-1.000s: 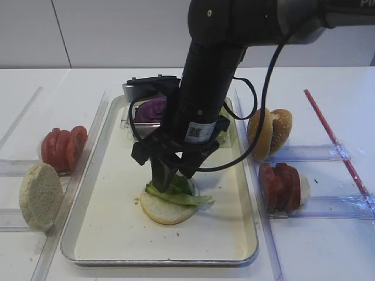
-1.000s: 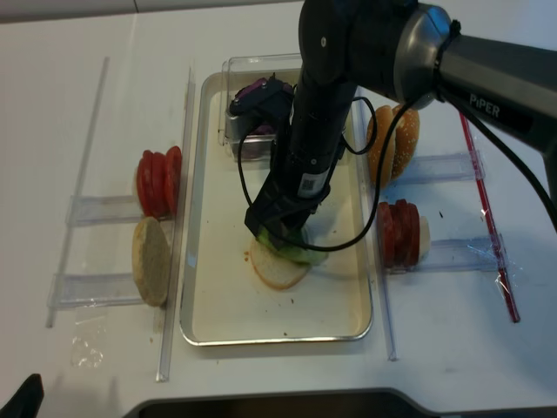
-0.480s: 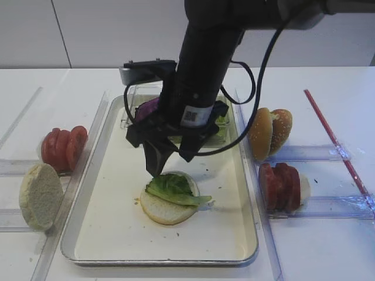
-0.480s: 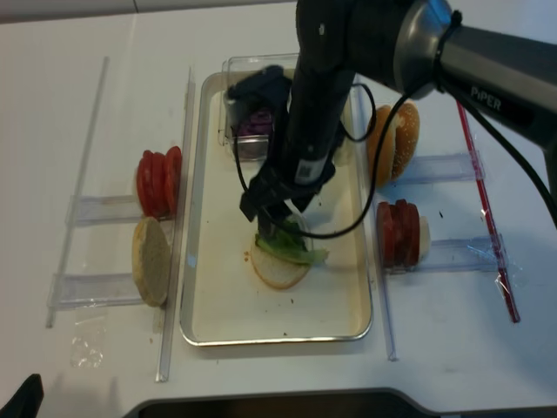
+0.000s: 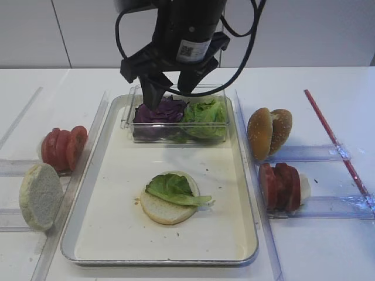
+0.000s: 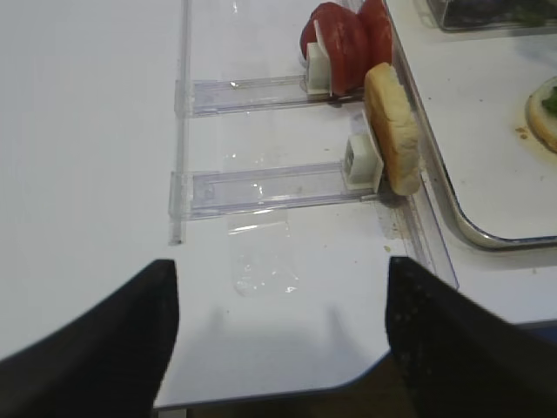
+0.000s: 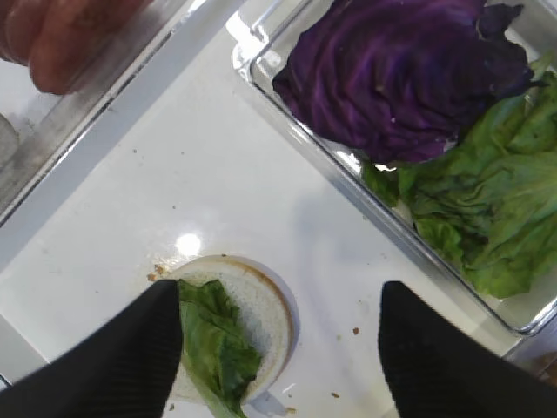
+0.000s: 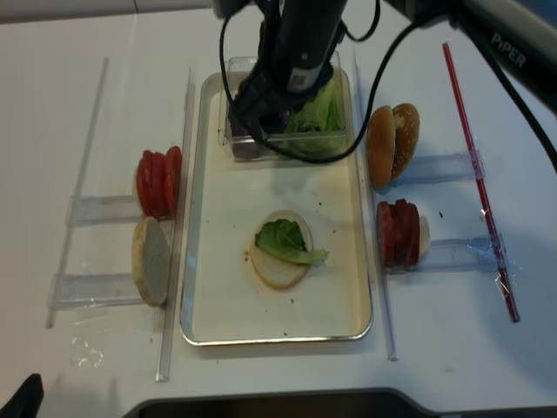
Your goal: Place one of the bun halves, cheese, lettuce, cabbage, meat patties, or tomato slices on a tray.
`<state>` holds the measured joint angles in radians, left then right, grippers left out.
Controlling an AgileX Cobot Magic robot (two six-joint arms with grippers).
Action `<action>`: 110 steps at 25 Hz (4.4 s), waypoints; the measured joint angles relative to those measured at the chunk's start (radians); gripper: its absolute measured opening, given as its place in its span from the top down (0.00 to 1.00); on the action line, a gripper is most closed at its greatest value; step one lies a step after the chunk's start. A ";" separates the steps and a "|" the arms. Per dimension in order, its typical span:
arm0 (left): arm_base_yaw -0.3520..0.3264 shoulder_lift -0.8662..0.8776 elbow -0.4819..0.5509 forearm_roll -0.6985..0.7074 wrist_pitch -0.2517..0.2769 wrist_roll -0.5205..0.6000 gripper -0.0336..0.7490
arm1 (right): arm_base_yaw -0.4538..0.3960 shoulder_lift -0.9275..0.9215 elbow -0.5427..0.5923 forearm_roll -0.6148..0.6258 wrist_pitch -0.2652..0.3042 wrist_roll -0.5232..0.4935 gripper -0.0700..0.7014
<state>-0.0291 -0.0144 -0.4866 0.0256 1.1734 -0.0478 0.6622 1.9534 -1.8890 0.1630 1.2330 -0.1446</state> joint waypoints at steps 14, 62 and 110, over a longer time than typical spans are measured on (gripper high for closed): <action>0.000 0.000 0.000 0.000 0.000 0.000 0.31 | 0.000 0.000 -0.015 -0.021 0.006 0.016 0.24; 0.000 0.000 0.000 0.000 0.000 0.000 0.31 | -0.606 -1.300 1.167 -0.060 -0.144 0.077 0.29; 0.000 -0.001 0.000 0.007 0.000 0.000 0.31 | -0.606 -1.970 1.423 -0.090 -0.103 0.106 0.34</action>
<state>-0.0291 -0.0159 -0.4866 0.0325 1.1734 -0.0478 0.0558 -0.0168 -0.4664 0.0734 1.1298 -0.0390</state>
